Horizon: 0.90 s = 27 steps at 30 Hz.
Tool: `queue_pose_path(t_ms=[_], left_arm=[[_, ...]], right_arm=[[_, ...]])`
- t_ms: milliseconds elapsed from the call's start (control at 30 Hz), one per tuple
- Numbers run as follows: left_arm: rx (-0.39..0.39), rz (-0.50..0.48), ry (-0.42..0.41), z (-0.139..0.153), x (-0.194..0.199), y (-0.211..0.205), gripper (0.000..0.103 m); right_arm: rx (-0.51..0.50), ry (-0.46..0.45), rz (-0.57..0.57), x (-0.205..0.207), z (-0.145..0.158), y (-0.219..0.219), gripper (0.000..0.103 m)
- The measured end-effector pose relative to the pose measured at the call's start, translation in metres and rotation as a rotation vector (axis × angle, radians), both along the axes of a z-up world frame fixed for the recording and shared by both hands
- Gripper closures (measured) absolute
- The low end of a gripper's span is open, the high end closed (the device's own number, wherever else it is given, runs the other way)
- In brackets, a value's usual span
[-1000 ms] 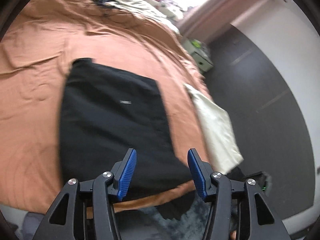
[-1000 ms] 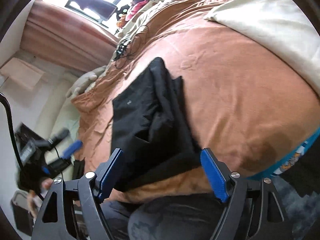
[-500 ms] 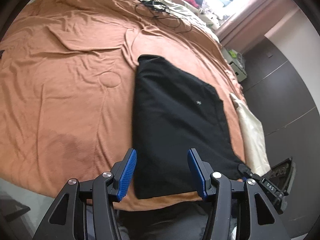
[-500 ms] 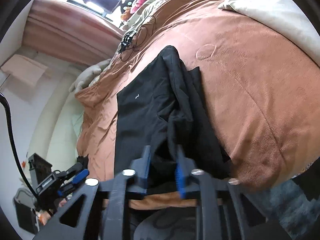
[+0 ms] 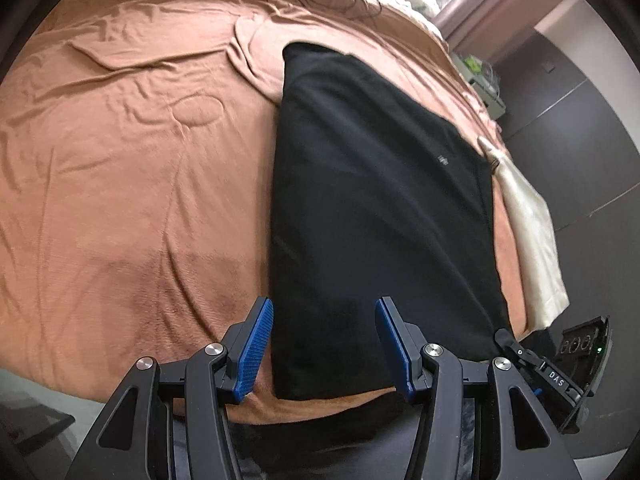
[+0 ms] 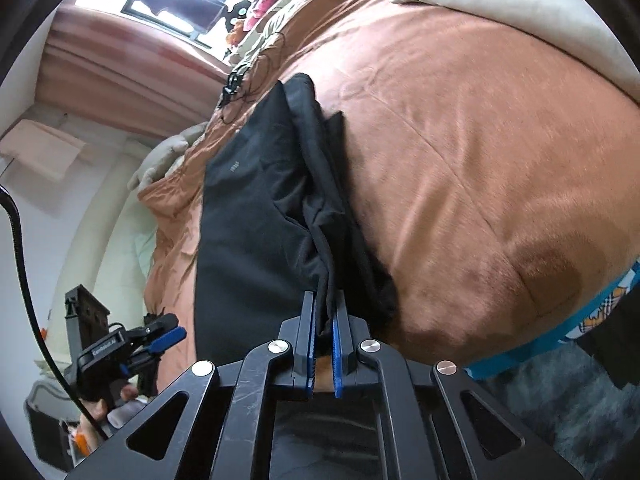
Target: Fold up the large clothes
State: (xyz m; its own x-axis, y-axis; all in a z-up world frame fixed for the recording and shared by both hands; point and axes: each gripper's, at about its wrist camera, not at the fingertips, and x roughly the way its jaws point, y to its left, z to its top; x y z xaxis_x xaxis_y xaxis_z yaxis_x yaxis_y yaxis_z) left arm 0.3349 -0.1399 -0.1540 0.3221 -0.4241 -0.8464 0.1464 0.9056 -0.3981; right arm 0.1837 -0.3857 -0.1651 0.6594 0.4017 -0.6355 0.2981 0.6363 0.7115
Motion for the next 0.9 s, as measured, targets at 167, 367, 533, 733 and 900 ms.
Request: queue_pose_path(t_ms=[167,367,533,733,900], left_arm=[[0.032,-0.025,0.069,-0.028,0.008,-0.008,0.048],[0.023,-0.041,0.065,-0.026,0.014,-0.005,0.048],[-0.002,-0.037,0.025,-0.012,0.028,0.003,0.048],[-0.025,-0.007,0.025,-0.007,0.057,0.010,0.048],[-0.058,0.014,0.017,-0.005,0.083,0.010,0.048]], right_arm=[[0.007,0.051,-0.015,0.002,-0.023,-0.001,0.098],[-0.005,0.089,0.008,0.009,-0.011,-0.006,0.078],[-0.062,0.031,-0.010,0.022,0.020,-0.021,0.035],[-0.109,0.007,0.022,0.068,0.042,-0.027,0.035],[-0.135,0.019,0.056,0.111,0.045,-0.028,0.035]])
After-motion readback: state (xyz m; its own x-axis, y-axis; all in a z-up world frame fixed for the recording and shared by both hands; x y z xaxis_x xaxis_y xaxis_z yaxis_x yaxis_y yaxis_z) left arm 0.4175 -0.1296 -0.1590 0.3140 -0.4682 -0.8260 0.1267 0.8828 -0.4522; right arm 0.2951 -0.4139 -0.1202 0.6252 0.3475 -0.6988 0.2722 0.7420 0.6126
